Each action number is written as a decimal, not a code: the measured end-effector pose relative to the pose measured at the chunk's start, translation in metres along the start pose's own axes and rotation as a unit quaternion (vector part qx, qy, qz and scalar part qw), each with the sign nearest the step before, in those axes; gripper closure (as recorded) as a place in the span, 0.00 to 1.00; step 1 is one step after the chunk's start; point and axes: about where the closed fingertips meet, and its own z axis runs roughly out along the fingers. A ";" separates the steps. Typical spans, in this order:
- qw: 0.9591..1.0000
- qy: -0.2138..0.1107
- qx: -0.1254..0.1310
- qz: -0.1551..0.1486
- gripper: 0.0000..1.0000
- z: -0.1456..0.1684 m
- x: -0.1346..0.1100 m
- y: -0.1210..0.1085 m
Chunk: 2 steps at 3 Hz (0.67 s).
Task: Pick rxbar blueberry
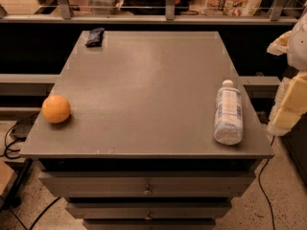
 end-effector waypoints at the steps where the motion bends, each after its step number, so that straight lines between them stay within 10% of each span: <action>1: 0.999 -0.036 0.004 0.002 0.00 0.002 -0.014 -0.006; 2: 0.991 -0.135 0.006 0.004 0.00 0.011 -0.060 -0.023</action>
Offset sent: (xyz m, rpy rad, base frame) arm 0.0739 0.0990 0.0188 0.4958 -0.1462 0.1100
